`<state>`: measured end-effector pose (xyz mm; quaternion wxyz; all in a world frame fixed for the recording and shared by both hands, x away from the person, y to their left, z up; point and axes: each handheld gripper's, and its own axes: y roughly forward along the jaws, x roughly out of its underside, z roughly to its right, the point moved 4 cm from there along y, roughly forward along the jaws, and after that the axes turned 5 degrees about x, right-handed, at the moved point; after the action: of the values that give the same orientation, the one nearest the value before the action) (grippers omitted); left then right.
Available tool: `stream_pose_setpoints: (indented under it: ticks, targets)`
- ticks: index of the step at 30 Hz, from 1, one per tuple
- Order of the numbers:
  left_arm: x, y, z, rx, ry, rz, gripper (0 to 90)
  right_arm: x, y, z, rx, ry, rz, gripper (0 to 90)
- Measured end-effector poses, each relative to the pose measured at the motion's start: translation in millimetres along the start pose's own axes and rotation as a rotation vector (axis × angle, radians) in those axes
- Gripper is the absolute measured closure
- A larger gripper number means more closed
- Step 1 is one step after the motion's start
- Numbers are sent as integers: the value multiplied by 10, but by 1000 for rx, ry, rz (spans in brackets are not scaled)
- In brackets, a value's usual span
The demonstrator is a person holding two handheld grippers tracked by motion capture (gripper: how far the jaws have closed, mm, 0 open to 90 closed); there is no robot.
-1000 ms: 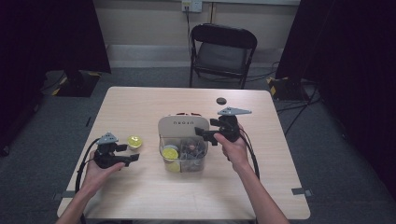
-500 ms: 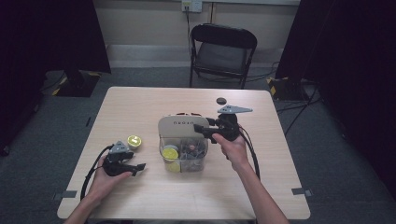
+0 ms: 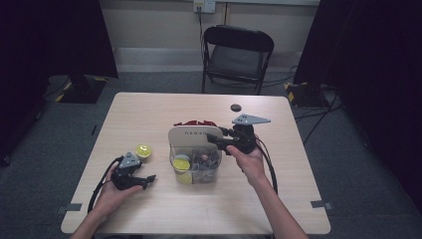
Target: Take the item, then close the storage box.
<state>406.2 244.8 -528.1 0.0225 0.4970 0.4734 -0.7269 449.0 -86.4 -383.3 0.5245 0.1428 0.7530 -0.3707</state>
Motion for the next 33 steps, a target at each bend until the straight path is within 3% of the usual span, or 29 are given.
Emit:
stream_pose_setpoints:
  ticks: [33]
  targets:
    - [0, 0, 0, 0, 0, 0, 206, 111, -109, -164, -47, -27, -36, 416]
